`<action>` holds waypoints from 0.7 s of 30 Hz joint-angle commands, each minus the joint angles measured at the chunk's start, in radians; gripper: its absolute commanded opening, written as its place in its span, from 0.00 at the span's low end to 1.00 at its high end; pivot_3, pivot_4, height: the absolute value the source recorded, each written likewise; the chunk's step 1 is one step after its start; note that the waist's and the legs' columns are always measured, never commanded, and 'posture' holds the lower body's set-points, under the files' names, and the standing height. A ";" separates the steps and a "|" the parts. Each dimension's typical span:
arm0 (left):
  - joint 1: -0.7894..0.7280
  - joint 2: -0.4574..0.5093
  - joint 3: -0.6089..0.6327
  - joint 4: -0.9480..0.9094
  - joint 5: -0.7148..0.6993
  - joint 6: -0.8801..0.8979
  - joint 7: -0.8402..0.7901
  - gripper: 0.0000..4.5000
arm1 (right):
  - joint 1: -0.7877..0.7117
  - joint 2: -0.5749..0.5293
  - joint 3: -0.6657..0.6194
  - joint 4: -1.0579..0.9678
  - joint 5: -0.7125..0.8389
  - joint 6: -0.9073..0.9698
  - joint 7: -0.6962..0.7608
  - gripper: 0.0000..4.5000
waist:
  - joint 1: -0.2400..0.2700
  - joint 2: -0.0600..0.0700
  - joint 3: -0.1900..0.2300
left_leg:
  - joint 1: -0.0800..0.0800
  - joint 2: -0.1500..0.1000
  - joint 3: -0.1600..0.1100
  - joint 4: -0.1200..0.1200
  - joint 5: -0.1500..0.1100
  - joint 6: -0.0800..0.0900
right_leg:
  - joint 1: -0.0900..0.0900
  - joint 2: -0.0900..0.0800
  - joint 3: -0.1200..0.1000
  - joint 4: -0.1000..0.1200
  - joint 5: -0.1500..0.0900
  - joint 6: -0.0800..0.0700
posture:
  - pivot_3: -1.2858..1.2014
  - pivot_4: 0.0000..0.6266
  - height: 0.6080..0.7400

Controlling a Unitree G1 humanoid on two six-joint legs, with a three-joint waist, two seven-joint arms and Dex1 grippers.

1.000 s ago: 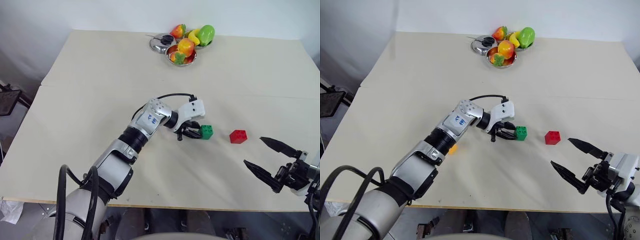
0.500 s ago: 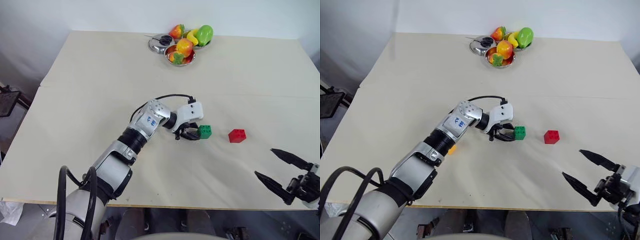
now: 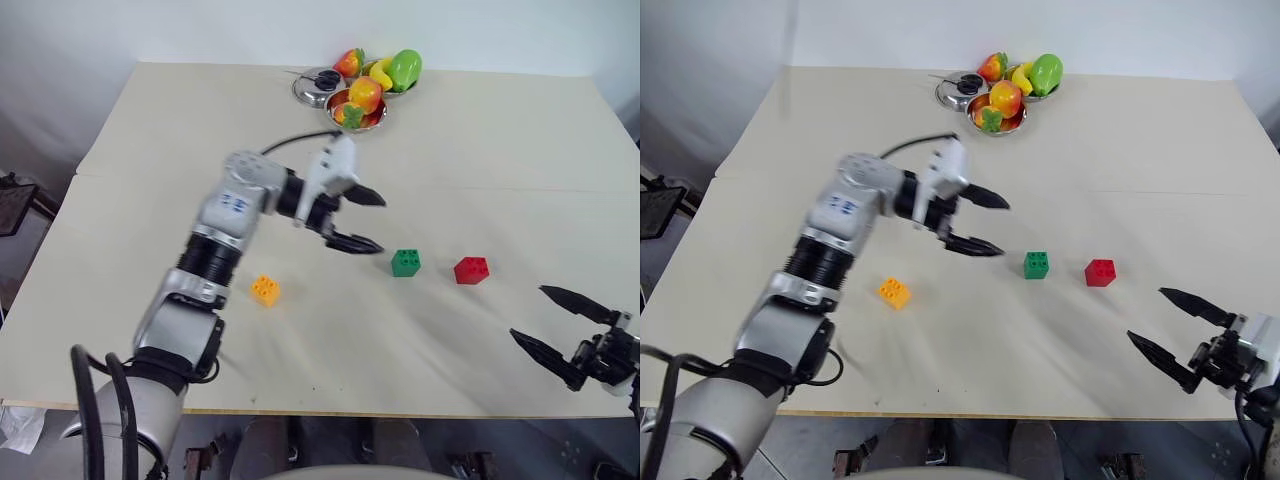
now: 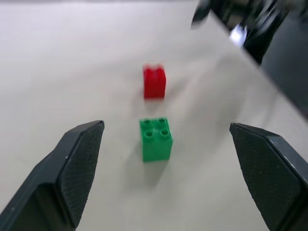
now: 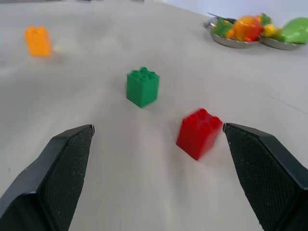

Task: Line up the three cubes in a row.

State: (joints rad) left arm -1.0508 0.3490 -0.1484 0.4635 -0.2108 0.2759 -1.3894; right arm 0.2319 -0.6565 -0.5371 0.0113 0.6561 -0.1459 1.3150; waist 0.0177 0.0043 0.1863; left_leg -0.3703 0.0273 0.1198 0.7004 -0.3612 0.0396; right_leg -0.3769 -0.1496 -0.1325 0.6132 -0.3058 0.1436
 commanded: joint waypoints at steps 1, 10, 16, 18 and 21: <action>0.119 0.117 0.125 -0.043 -0.116 -0.112 -0.136 0.99 | -0.035 -0.034 0.043 -0.020 0.006 0.037 0.026 1.00 | -0.007 0.001 -0.001 | 0.000 0.000 0.000 0.000 0.000 0.000 | 0.000 0.000 0.000 0.000 0.000 0.000 | 0.52 0.24 1.00; 0.516 0.388 0.409 -0.138 -0.198 -0.136 -0.015 0.99 | -0.188 -0.029 0.196 -0.141 0.055 0.126 0.058 1.00 | -0.003 0.000 0.000 | -0.001 -0.001 -0.003 0.002 0.000 0.000 | 0.000 -0.002 -0.001 0.003 0.000 0.000 | 0.52 0.24 1.00; 0.857 0.474 0.537 -0.186 -0.192 -0.201 0.013 0.99 | -0.252 -0.013 0.308 -0.209 0.042 0.136 0.104 1.00 | -0.019 0.000 0.000 | 0.000 0.001 -0.002 0.001 -0.001 -0.001 | 0.000 -0.001 0.000 0.003 -0.001 -0.002 | 0.52 0.24 1.00; 0.926 0.500 0.555 -0.129 -0.170 -0.250 0.013 0.99 | -0.270 -0.010 0.328 -0.196 0.033 0.125 0.119 1.00 | -0.014 0.000 0.001 | 0.000 0.001 -0.002 0.001 -0.001 -0.001 | 0.000 -0.002 -0.001 0.004 -0.001 -0.002 | 0.52 0.24 1.00; 0.991 0.512 0.592 -0.087 -0.177 -0.295 0.042 0.99 | -0.293 -0.007 0.345 -0.174 0.022 0.110 0.137 1.00 | -0.015 0.000 0.000 | 0.001 0.001 -0.002 0.002 -0.001 -0.001 | 0.000 -0.002 0.000 0.004 -0.001 -0.002 | 0.52 0.24 1.00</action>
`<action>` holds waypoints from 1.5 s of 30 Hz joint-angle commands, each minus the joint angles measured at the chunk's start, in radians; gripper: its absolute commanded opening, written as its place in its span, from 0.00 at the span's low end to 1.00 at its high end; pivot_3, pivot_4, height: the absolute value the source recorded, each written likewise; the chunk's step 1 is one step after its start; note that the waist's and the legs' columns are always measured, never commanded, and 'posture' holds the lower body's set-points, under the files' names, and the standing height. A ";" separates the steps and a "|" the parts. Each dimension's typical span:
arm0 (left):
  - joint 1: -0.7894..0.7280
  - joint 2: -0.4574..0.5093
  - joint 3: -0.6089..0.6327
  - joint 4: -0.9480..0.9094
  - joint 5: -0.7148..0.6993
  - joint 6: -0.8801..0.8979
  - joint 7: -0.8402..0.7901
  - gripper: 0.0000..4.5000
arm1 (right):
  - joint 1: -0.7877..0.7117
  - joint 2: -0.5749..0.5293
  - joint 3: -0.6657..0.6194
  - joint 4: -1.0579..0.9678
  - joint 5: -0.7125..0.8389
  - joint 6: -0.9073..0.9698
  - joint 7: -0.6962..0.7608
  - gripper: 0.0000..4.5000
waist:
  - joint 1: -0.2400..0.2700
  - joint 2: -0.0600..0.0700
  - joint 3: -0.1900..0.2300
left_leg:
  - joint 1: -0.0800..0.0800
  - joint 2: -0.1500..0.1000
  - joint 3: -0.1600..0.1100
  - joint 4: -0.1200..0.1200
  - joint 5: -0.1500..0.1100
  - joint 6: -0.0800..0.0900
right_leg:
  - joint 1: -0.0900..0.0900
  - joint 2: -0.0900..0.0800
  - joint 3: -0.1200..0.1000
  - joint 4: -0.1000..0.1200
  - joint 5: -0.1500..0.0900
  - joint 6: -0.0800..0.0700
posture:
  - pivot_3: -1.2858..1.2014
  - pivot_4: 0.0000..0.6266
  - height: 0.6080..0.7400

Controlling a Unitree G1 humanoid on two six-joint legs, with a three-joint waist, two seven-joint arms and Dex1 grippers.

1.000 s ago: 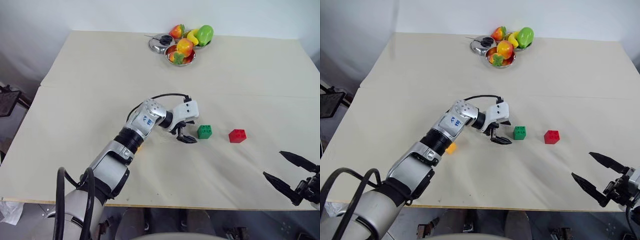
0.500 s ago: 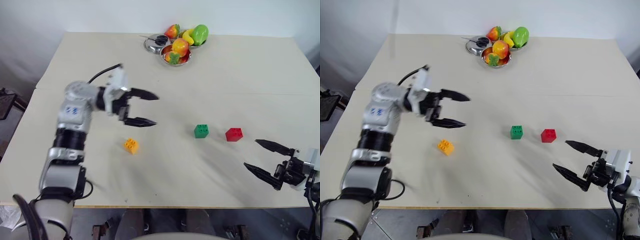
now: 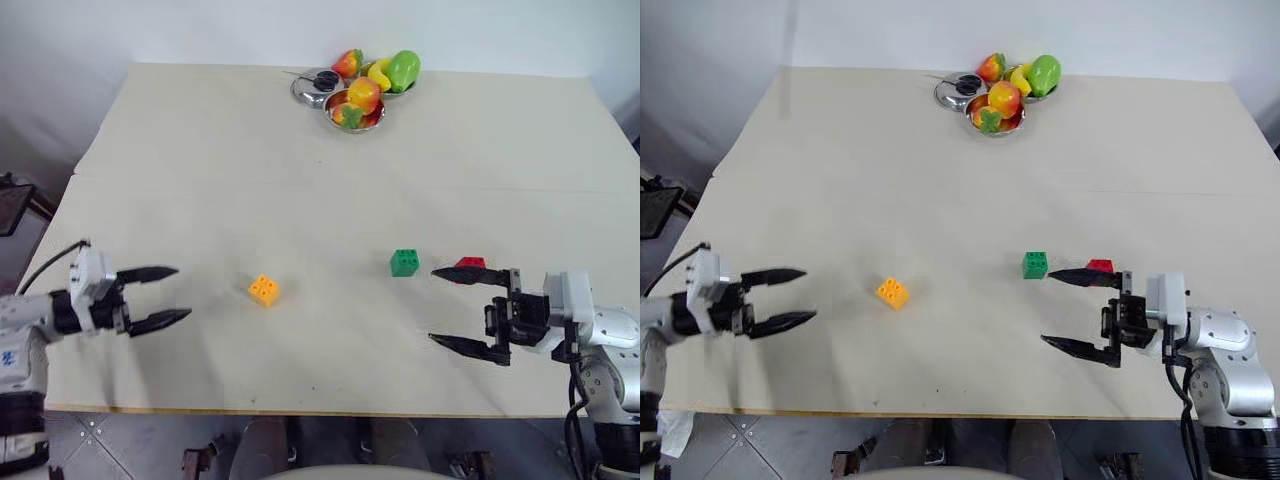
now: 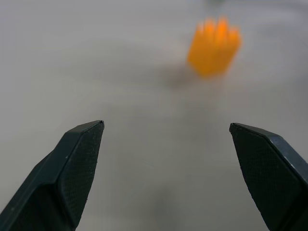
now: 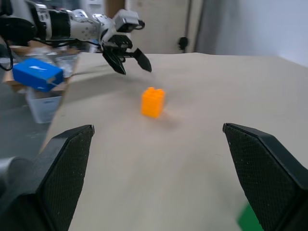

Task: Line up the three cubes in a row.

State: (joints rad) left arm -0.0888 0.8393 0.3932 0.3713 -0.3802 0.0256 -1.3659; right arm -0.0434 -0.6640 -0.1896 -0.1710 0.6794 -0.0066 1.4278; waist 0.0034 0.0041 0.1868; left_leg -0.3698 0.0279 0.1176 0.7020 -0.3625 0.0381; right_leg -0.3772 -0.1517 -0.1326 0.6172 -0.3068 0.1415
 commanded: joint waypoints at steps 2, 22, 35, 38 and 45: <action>0.067 0.007 0.053 -0.061 -0.037 -0.031 0.024 0.99 | -0.029 0.002 -0.003 0.025 -0.006 -0.038 0.022 1.00 | -0.001 0.000 0.000 | 0.000 0.000 0.000 0.000 0.000 0.000 | 0.000 -0.001 0.000 0.000 0.000 0.000 | 0.52 0.24 1.00; 0.222 -0.358 -0.220 -0.797 0.022 0.337 0.704 0.99 | 0.088 -0.050 -0.168 0.250 -0.063 -0.187 0.048 1.00 | -0.001 0.001 -0.001 | 0.003 0.001 0.001 -0.001 0.000 0.000 | 0.002 0.001 0.002 0.000 0.000 0.000 | 0.52 0.24 1.00; 0.111 -0.327 -0.282 -0.653 0.021 0.221 0.600 0.33 | 0.150 -0.029 -0.172 0.201 -0.066 -0.200 -0.026 1.00 | 0.004 0.002 -0.001 | 0.003 0.000 0.001 -0.001 0.000 0.000 | 0.001 -0.001 0.002 0.000 0.000 -0.001 | 0.52 0.24 1.00; -0.031 -0.263 -0.298 -0.516 -0.002 0.134 0.419 0.33 | 0.188 -0.040 -0.199 0.192 -0.062 -0.199 -0.041 1.00 | 0.016 0.002 -0.001 | 0.002 0.000 0.001 -0.001 0.000 0.000 | 0.001 0.000 0.001 0.000 0.000 -0.001 | 0.52 0.24 1.00; -0.498 -0.256 -0.482 -0.060 0.041 0.000 -0.015 0.33 | 0.324 -0.049 -0.299 0.166 -0.056 -0.206 -0.056 1.00 | 0.028 0.002 -0.001 | 0.001 -0.002 0.002 -0.001 0.001 0.000 | 0.001 0.000 0.000 0.000 0.000 -0.001 | 0.52 0.24 1.00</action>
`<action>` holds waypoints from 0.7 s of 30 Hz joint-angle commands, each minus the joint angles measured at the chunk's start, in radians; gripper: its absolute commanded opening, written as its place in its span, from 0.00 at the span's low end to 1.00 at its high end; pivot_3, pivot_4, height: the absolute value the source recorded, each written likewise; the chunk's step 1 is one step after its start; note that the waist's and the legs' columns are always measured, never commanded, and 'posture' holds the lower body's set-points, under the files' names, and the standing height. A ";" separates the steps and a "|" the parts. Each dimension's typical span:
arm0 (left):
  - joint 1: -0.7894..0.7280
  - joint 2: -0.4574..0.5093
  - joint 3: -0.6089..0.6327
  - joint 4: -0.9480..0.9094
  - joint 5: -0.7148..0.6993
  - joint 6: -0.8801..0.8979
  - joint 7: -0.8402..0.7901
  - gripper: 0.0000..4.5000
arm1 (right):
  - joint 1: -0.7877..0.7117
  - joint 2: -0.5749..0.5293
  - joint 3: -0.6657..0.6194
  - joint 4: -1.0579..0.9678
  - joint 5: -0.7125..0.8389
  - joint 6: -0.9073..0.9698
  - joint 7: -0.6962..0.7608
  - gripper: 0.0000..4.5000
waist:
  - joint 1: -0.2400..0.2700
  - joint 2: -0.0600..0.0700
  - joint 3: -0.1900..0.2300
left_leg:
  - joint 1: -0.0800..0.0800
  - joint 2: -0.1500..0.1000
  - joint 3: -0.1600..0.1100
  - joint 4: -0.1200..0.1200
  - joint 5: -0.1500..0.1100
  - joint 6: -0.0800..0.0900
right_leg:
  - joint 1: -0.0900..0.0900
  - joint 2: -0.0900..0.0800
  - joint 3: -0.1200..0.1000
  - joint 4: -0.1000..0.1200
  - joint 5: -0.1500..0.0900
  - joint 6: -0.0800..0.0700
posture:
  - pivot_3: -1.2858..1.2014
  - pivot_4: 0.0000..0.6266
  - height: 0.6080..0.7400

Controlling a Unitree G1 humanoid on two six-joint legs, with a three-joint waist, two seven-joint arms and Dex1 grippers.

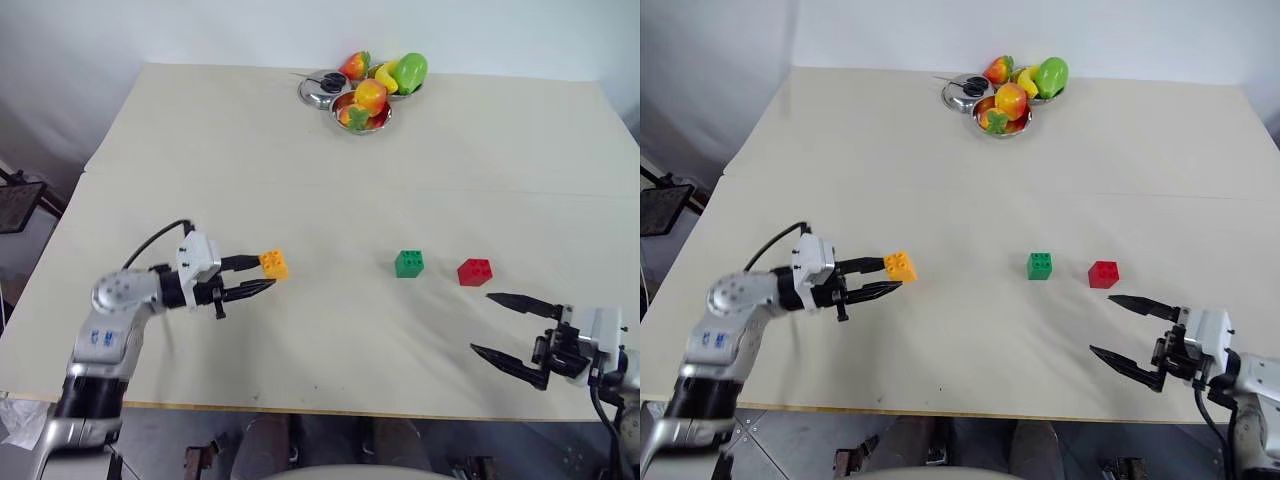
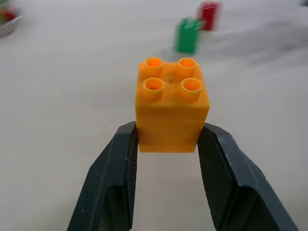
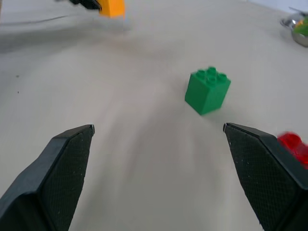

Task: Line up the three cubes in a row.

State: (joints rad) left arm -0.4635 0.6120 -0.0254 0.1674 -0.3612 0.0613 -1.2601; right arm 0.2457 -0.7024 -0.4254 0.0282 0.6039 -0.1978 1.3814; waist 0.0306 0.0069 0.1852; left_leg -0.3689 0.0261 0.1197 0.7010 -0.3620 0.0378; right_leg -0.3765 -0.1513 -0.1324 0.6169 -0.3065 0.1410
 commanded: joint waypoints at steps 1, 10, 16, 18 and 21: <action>-0.178 -0.052 -0.088 0.220 0.046 -0.076 -0.155 0.33 | 0.050 -0.006 -0.073 -0.042 0.020 -0.016 -0.016 1.00 | -0.002 -0.001 0.000 | -0.001 0.000 0.001 0.000 0.000 0.000 | 0.000 0.001 0.000 -0.002 0.000 0.001 | 0.52 0.24 1.00; -0.545 -0.292 -0.183 0.886 0.273 -0.386 -0.103 0.33 | 0.150 0.056 -0.093 -0.165 0.021 -0.015 -0.089 1.00 | -0.010 -0.004 0.002 | -0.002 -0.005 0.001 -0.002 0.000 0.000 | -0.001 0.002 0.000 -0.005 0.001 0.002 | 0.52 0.24 1.00; -0.608 -0.335 -0.164 1.026 0.324 -0.435 -0.084 0.33 | 0.185 0.074 -0.099 -0.201 0.022 -0.021 -0.123 1.00 | -0.008 -0.005 0.002 | -0.002 -0.005 0.000 -0.002 0.000 0.001 | -0.001 0.002 0.000 -0.005 0.001 0.002 | 0.52 0.24 1.00; -0.612 -0.338 -0.163 1.045 0.344 -0.452 -0.062 0.33 | 0.195 0.082 -0.099 -0.208 0.020 -0.026 -0.128 1.00 | -0.008 -0.005 0.002 | -0.002 -0.005 0.000 -0.002 0.000 0.001 | -0.001 0.001 0.000 -0.005 0.001 0.002 | 0.52 0.24 1.00; -0.616 -0.341 -0.153 1.061 0.357 -0.456 -0.047 0.33 | 0.199 0.086 -0.098 -0.205 0.017 -0.032 -0.131 1.00 | -0.007 -0.005 0.002 | -0.002 -0.005 0.000 -0.001 0.000 0.001 | 0.000 0.001 0.000 -0.005 0.001 0.002 | 0.52 0.24 1.00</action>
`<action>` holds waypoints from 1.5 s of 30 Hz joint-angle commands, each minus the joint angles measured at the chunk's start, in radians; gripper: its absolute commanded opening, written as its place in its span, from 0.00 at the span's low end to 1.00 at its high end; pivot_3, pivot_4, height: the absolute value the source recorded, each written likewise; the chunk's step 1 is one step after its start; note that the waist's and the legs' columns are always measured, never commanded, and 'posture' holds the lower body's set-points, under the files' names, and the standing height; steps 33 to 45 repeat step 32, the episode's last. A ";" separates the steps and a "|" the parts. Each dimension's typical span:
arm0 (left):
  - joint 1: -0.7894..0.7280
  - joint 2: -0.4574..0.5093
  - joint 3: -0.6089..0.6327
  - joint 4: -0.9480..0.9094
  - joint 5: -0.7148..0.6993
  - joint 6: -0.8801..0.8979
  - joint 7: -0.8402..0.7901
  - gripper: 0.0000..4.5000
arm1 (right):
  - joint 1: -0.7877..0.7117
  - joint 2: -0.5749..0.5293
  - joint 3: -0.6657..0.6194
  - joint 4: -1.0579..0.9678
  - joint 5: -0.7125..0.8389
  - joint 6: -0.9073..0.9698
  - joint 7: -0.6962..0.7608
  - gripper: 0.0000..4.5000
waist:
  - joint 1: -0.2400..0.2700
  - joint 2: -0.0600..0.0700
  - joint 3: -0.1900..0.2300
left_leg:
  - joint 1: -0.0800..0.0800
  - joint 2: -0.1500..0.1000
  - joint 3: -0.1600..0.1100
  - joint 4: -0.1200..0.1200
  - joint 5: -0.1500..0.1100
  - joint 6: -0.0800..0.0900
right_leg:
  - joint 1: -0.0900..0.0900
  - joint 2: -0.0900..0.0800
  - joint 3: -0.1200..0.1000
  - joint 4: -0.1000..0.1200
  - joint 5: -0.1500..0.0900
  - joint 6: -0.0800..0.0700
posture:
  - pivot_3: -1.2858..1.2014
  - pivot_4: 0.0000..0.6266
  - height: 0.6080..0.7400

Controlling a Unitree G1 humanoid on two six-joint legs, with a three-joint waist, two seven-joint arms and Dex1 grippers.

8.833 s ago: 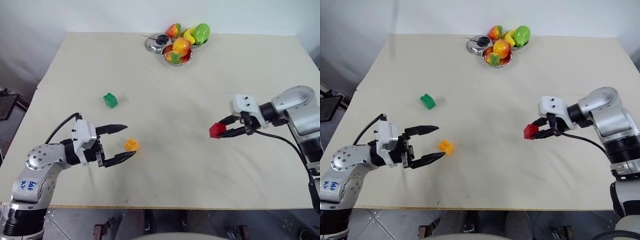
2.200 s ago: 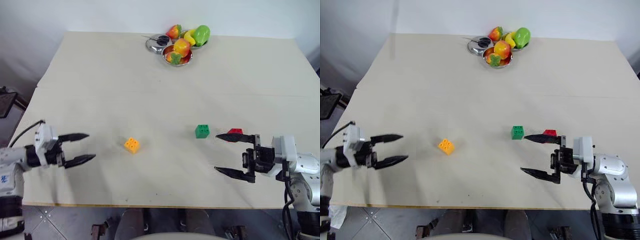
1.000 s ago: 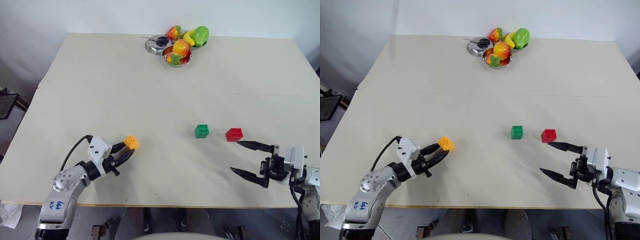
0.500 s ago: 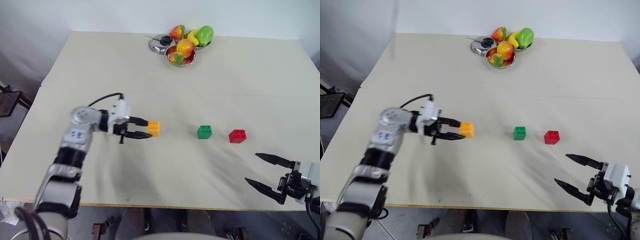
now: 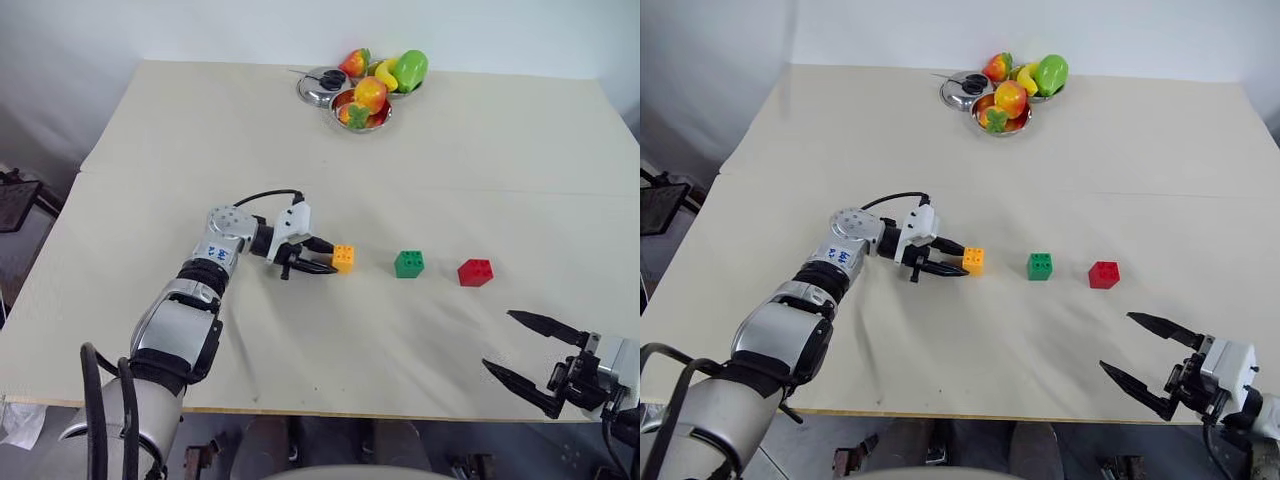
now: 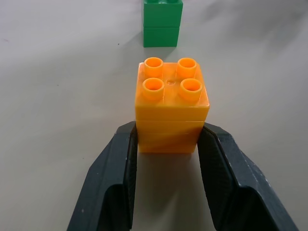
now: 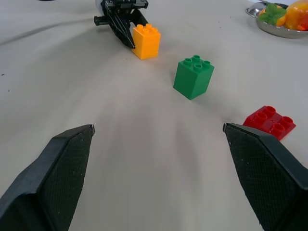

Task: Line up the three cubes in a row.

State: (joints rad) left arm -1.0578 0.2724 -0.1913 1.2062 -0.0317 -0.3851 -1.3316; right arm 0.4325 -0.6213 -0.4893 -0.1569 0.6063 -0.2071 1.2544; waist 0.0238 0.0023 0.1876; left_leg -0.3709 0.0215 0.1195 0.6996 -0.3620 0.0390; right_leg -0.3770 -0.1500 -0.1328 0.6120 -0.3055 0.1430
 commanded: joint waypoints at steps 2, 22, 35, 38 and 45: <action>-0.024 -0.002 0.019 0.030 0.035 -0.010 0.048 0.33 | 0.013 0.006 -0.034 -0.012 0.015 -0.030 -0.006 1.00 | 0.000 0.000 0.000 | 0.000 0.000 0.000 0.000 0.000 0.000 | 0.000 0.000 0.000 0.000 0.000 0.000 | 0.52 0.24 1.00; 0.670 0.490 0.346 -0.852 -0.322 0.344 -0.095 0.82 | -0.027 -0.113 -0.184 0.283 0.042 -0.149 0.181 1.00 | -0.029 0.001 0.000 | 0.001 0.006 0.000 0.000 0.000 0.001 | 0.000 -0.001 0.002 0.001 0.000 0.000 | 0.52 0.24 1.00; 1.107 0.456 0.583 -1.297 -0.413 0.471 0.213 0.82 | -0.156 -0.151 -0.150 0.458 0.006 -0.193 0.225 1.00 | -0.026 0.003 -0.001 | 0.003 0.005 -0.005 0.000 0.000 0.000 | 0.003 -0.014 0.004 -0.001 -0.001 -0.002 | 0.52 0.24 1.00; 1.107 0.456 0.583 -1.297 -0.413 0.471 0.213 0.82 | -0.156 -0.151 -0.150 0.458 0.006 -0.193 0.225 1.00 | -0.026 0.003 -0.001 | 0.003 0.005 -0.005 0.000 0.000 0.000 | 0.003 -0.014 0.004 -0.001 -0.001 -0.002 | 0.52 0.24 1.00; 1.107 0.456 0.583 -1.297 -0.413 0.471 0.213 0.82 | -0.156 -0.151 -0.150 0.458 0.006 -0.193 0.225 1.00 | -0.026 0.003 -0.001 | 0.003 0.005 -0.005 0.000 0.000 0.000 | 0.003 -0.014 0.004 -0.001 -0.001 -0.002 | 0.52 0.24 1.00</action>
